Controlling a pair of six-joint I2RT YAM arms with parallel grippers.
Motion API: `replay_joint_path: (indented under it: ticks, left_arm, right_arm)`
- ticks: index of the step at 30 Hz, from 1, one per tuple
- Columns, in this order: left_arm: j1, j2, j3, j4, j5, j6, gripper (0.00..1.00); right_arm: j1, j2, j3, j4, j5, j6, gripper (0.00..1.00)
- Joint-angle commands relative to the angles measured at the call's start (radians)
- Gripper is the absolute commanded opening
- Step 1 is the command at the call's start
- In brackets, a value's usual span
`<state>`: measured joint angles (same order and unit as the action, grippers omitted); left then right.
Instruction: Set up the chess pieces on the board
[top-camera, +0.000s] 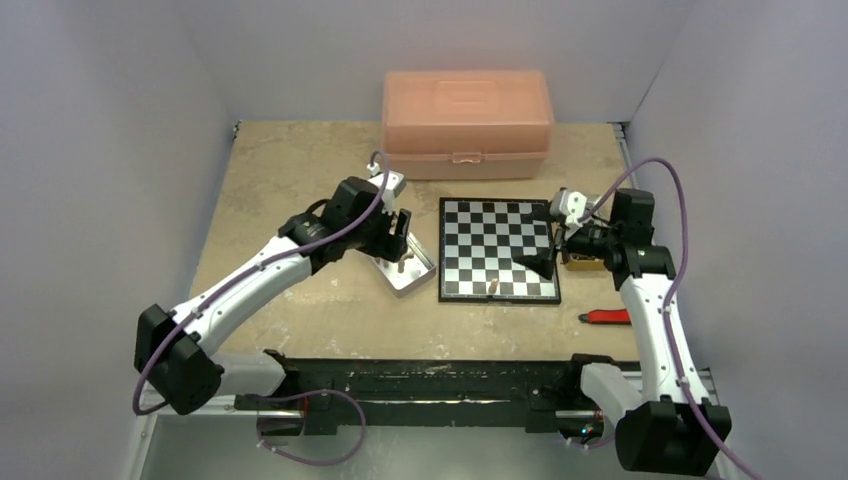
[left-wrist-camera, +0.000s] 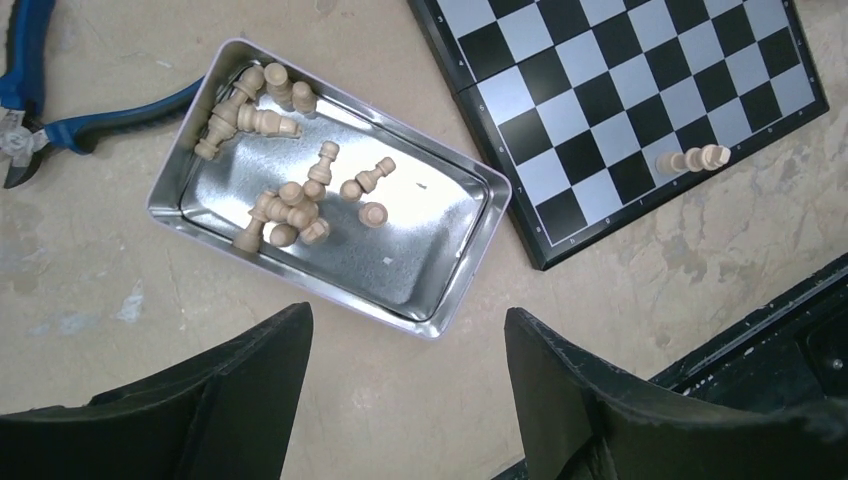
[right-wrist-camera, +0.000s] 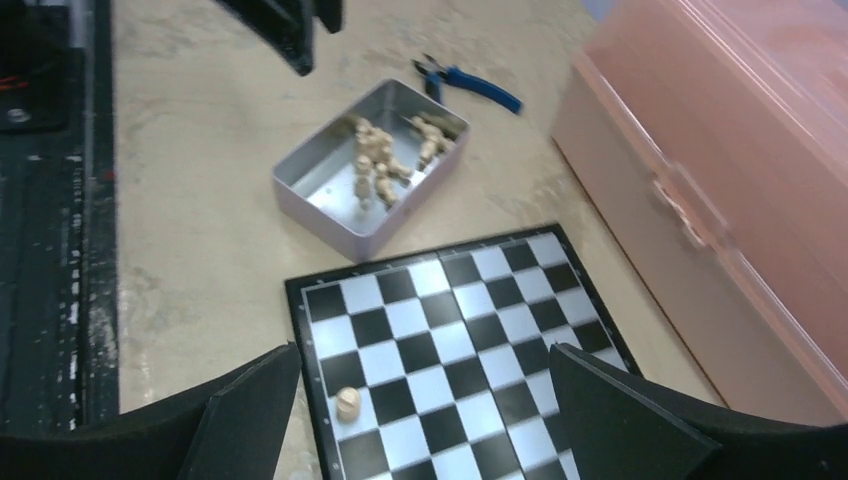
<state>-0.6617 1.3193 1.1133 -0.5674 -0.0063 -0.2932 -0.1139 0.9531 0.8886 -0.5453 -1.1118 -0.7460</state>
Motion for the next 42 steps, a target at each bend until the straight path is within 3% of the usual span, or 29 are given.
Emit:
replay_joint_path:
  ticks: [1,3,8,13,23,31,42]
  left_arm:
    - [0.037,-0.16,-0.008,-0.051,0.002,0.027,0.72]
    - [0.067,-0.213,-0.017,-0.065,0.044,0.029,0.75]
    - [0.153,-0.317,-0.028,-0.101,0.089,0.066,0.79]
    - [0.195,-0.403,-0.073,-0.148,-0.017,0.146,0.82]
    - [0.197,-0.572,-0.163,-0.108,-0.267,0.198,0.82]
    - [0.197,-0.631,-0.185,-0.09,-0.292,0.214,0.82]
    - [0.197,-0.635,-0.185,-0.088,-0.269,0.219,0.82]
  right_arm:
    - [0.104,0.068,0.083,-0.311,-0.132,-0.555,0.99]
    - [0.142,0.122,0.141,-0.436,-0.14,-0.75,0.99]
    - [0.269,0.29,0.308,-0.483,-0.116,-0.796,0.99]
    - [0.482,0.416,0.376,-0.221,0.075,-0.56,0.99]
    - [0.769,0.838,0.7,-0.15,0.383,-0.362,0.84]
    - [0.841,1.047,0.823,-0.133,0.48,-0.32,0.64]
    - [0.853,1.101,0.798,-0.103,0.556,-0.323,0.55]
